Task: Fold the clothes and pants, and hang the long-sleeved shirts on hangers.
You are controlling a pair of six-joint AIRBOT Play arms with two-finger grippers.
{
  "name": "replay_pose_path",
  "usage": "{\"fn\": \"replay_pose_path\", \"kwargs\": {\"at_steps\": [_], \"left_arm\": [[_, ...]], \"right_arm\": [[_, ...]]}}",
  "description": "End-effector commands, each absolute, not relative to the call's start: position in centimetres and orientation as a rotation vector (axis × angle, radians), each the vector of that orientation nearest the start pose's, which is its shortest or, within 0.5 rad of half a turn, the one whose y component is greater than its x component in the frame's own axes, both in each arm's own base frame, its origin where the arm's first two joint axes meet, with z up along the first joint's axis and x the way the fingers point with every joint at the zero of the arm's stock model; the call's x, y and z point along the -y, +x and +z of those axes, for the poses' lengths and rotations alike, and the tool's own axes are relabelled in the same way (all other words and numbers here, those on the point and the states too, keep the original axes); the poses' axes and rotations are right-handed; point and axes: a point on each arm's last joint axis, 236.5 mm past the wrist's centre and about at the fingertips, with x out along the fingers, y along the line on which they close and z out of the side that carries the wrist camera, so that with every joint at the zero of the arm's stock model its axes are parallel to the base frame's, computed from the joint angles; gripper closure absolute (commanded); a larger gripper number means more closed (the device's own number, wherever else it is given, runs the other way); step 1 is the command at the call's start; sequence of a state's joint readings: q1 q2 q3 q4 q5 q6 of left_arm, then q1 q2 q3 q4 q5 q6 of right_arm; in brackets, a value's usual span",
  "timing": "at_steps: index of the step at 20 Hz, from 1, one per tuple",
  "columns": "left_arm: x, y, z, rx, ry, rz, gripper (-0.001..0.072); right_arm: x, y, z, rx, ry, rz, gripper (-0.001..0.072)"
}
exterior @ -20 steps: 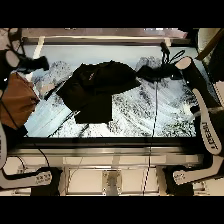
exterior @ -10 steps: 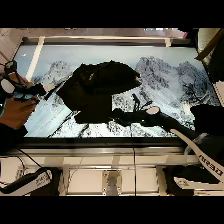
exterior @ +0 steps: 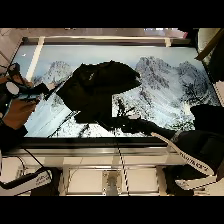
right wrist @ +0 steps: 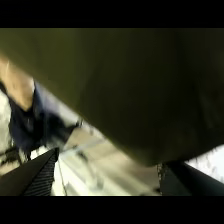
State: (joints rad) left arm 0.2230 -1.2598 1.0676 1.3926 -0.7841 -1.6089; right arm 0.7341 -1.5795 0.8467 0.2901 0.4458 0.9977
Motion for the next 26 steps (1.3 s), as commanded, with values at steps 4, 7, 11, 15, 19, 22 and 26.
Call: {"fn": "replay_pose_path", "kwargs": {"at_steps": [4,7,11,15,19,22,26], "left_arm": [[-6.7,43.7,1.3,-0.955,-0.34,0.167,0.0015],[-6.7,43.6,1.3,-0.958,-0.341,0.167,0.0016],[-6.3,42.7,0.7,-1.003,-0.347,0.162,0.0016],[-4.2,41.8,0.1,-1.057,-0.473,0.137,0.0018],[-0.5,40.5,-1.3,-1.117,-0.588,0.057,0.0018],[1.7,37.5,-4.5,-1.211,-0.589,0.04,0.0018],[4.2,38.3,-5.2,-1.121,-0.697,0.031,0.0018]], "right_arm": [[-39.2,33.9,-7.9,-1.17,1.09,0.334,0.0626],[-40.4,34.9,-3.5,-1.081,1.032,0.462,0.0707],[-38.0,36.2,6.8,-0.866,0.869,0.68,0.0708],[-31.0,36.6,14.2,-0.785,0.829,0.743,0.0708],[-22.1,34.5,8.4,-1.09,0.689,0.564,0.0708],[-13.9,36.2,4.3,-1.118,0.518,0.322,0.0708],[-9.6,37.5,0.6,-1.177,0.522,0.201,0.0703]]}}
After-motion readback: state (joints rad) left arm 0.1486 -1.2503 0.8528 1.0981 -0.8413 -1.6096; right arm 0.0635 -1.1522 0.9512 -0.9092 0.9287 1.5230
